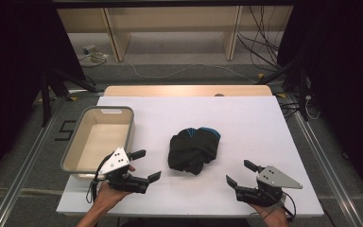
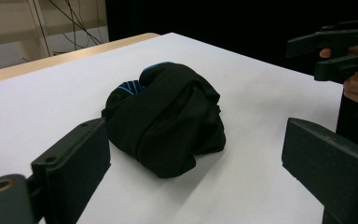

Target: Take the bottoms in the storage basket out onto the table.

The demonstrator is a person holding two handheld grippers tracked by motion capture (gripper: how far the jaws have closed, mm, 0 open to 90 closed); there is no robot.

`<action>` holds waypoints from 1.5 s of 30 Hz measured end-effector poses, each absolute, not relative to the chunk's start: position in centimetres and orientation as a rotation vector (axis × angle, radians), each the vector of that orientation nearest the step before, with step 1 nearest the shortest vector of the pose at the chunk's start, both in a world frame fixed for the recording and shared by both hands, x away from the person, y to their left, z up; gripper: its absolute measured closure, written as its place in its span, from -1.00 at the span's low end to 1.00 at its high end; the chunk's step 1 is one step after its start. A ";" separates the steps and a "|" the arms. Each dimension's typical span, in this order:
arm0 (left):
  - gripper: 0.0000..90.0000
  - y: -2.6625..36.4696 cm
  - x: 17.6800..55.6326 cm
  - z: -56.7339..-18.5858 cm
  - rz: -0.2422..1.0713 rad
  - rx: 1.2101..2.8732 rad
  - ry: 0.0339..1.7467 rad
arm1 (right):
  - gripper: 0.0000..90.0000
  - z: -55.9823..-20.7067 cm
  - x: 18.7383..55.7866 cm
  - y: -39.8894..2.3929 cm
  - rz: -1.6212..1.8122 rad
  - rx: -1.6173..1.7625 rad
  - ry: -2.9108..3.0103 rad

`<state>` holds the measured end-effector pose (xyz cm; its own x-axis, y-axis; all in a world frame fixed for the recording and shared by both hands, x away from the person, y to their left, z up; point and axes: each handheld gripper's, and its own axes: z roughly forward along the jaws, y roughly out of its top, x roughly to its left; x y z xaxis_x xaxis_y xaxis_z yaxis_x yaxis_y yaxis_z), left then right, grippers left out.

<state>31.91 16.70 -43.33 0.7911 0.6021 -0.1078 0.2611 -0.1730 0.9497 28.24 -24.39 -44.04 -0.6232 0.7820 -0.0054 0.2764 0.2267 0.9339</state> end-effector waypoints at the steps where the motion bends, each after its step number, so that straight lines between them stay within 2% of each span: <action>1: -0.84 16.8 31.9 -43.4 0.349 1.766 0.671 | -0.55 -44.0 28.2 -24.4 1.389 0.974 2.025; 14: -0.93 17.4 31.0 -44.1 0.325 1.784 0.687 | -0.57 -44.1 28.2 -24.3 1.380 0.979 2.028; 45: -0.94 17.1 30.8 -44.3 0.351 1.795 0.681 | -0.57 -44.1 28.3 -24.2 1.378 0.974 2.028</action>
<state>30.82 17.10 -44.30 0.7889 0.6068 -0.0970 0.2731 -0.2049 0.9399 28.26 -24.23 -44.09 -0.6202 0.7844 -0.0092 0.2801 0.2325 0.9314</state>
